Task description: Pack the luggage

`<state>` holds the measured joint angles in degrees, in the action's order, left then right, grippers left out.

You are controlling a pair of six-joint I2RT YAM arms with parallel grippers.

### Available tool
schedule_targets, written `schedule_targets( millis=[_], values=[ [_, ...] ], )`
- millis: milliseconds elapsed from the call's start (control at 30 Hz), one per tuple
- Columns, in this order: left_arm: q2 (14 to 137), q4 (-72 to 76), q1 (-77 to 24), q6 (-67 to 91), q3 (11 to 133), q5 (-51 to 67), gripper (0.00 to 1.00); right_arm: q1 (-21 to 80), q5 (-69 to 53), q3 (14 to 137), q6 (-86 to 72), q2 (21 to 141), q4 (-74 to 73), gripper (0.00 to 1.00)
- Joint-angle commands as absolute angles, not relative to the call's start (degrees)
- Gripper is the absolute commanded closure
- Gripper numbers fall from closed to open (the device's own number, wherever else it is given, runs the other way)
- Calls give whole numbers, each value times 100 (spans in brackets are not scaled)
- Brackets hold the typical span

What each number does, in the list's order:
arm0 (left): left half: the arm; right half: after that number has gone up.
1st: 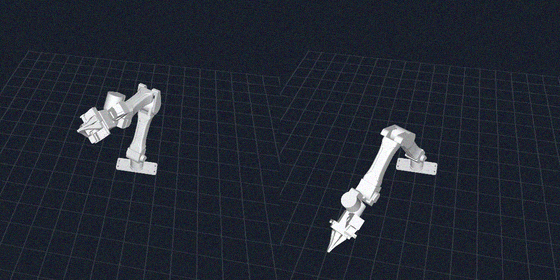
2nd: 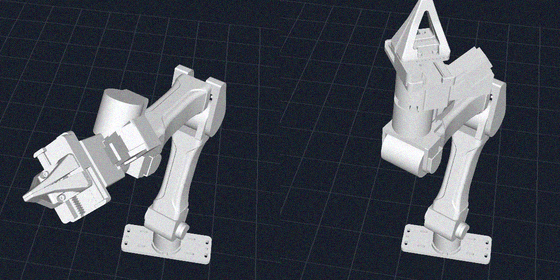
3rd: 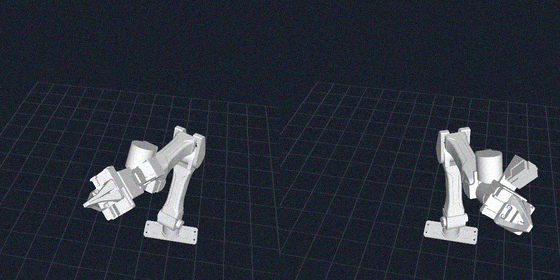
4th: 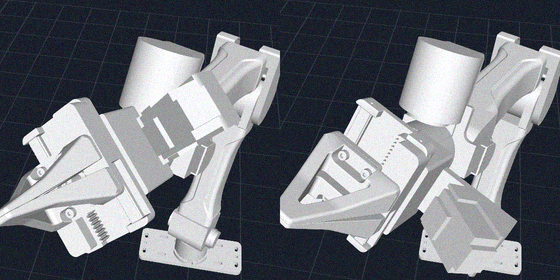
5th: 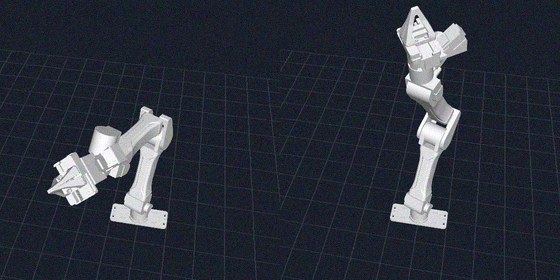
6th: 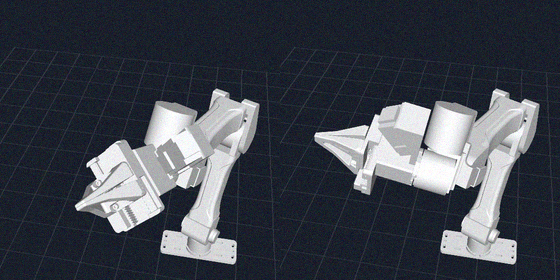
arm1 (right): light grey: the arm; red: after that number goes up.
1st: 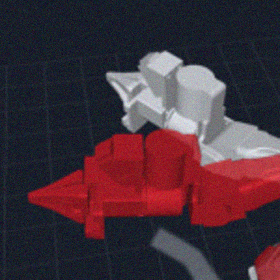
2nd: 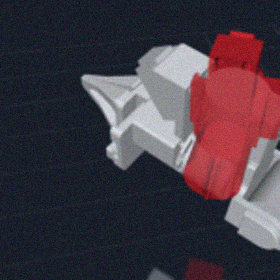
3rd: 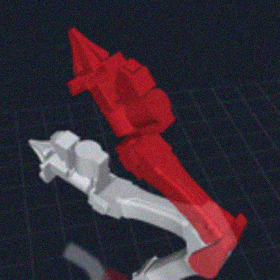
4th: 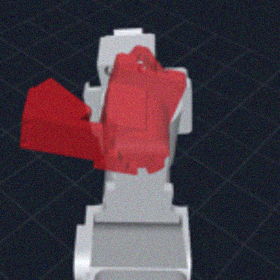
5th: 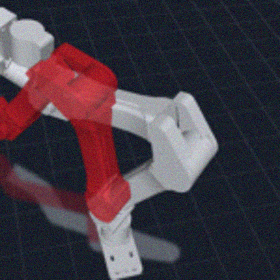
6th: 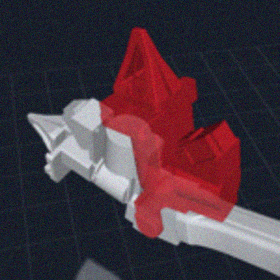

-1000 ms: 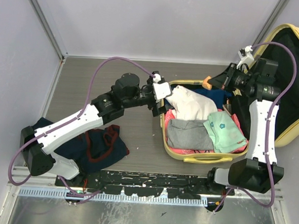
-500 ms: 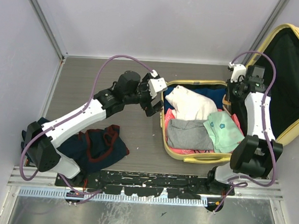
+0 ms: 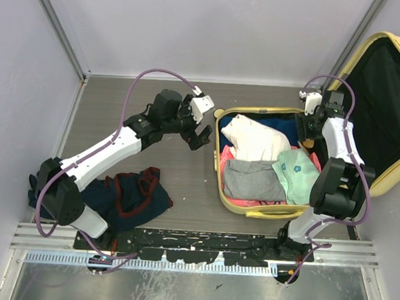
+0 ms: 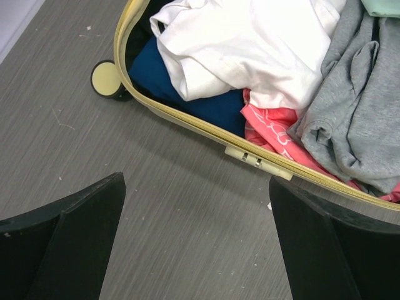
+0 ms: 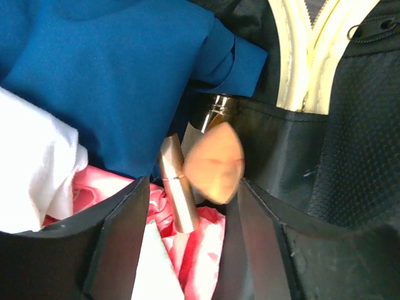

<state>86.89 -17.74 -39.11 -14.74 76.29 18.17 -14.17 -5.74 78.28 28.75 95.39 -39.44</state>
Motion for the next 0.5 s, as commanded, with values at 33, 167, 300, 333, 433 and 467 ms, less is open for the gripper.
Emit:
schedule_targets(
  millis=[33, 167, 300, 333, 433, 467],
  values=[
    [8628, -1585, -3821, -1331, 7658, 2008, 2, -1443, -538, 8421, 2898, 9430, -3942, 29],
    [8564, -1533, -3787, -1271, 7561, 2034, 2, -1434, -814, 8913, 2840, 9246, -4371, 17],
    [8487, -1524, -3770, -1237, 7489, 2089, 2, -1378, -1100, 9731, 2907, 9163, -5055, 9],
    [8464, -1504, -3757, -1217, 7476, 2099, 2, -1362, -1156, 10009, 2929, 9174, -5277, 8],
    [8389, -1466, -3744, -1195, 7459, 2078, 2, -1327, -1238, 10846, 3012, 9207, -5844, 7],
    [8386, -1487, -3736, -1195, 7479, 2060, 2, -1321, -1238, 11149, 3064, 9225, -6017, 6]
  ],
)
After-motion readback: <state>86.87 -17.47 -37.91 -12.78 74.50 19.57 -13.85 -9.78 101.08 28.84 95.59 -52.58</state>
